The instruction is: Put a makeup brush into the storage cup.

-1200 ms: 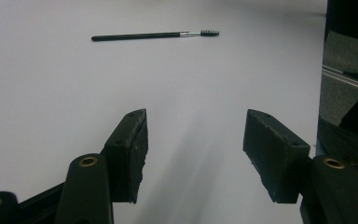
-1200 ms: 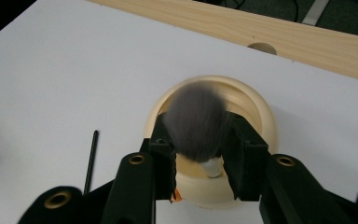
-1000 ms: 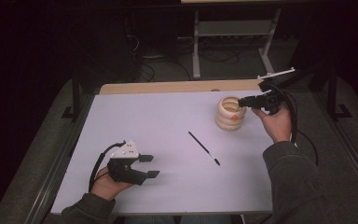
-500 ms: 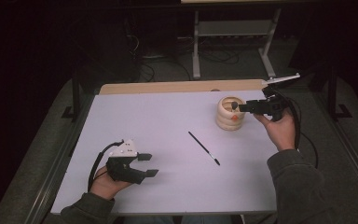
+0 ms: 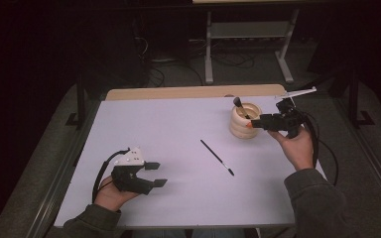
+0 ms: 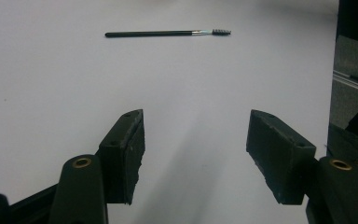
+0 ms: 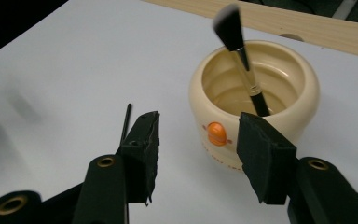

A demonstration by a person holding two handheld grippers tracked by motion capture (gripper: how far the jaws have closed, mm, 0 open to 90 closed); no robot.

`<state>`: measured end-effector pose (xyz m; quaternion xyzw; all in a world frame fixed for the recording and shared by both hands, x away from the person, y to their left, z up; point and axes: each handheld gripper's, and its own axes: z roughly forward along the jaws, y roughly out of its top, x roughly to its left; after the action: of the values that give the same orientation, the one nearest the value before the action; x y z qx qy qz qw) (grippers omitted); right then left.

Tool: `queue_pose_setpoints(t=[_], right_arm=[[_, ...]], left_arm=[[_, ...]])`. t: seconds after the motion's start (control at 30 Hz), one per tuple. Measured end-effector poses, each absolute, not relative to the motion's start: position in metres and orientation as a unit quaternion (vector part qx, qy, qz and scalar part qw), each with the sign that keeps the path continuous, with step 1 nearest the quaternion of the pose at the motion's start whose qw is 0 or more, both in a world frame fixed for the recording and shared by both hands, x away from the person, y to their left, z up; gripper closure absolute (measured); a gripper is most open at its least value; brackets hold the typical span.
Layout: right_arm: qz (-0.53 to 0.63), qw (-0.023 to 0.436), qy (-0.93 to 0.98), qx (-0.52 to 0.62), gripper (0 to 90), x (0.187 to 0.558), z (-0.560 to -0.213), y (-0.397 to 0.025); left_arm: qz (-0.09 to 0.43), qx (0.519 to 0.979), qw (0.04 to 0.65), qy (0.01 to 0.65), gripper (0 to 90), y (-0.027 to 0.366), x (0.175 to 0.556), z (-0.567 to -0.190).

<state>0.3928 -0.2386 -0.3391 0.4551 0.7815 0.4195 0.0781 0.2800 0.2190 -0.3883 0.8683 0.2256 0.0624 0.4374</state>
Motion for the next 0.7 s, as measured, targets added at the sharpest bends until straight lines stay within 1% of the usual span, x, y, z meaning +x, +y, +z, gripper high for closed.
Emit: queue_pose_setpoints(t=[0.17,0.37,0.47,0.67,0.7], right_arm=[[0.415,0.082,0.787,0.45,46.4,0.388,-0.34,-0.234],[0.42,0.074,0.792,0.437,44.3,0.38,-0.341,-0.226],[0.421,0.061,0.796,0.431,42.6,0.374,-0.344,-0.221],[0.42,0.065,0.802,0.419,40.9,0.368,-0.344,-0.216],[0.422,0.059,0.802,0.418,40.4,0.367,-0.344,-0.214]], left_arm=[[0.062,0.868,0.438,0.226,36.3,0.219,0.28,-0.388],[0.064,0.868,0.437,0.228,35.9,0.22,0.281,-0.388],[0.064,0.868,0.437,0.226,35.9,0.219,0.281,-0.388],[0.065,0.867,0.439,0.227,35.8,0.22,0.281,-0.388],[0.065,0.867,0.439,0.227,35.8,0.22,0.281,-0.388]])
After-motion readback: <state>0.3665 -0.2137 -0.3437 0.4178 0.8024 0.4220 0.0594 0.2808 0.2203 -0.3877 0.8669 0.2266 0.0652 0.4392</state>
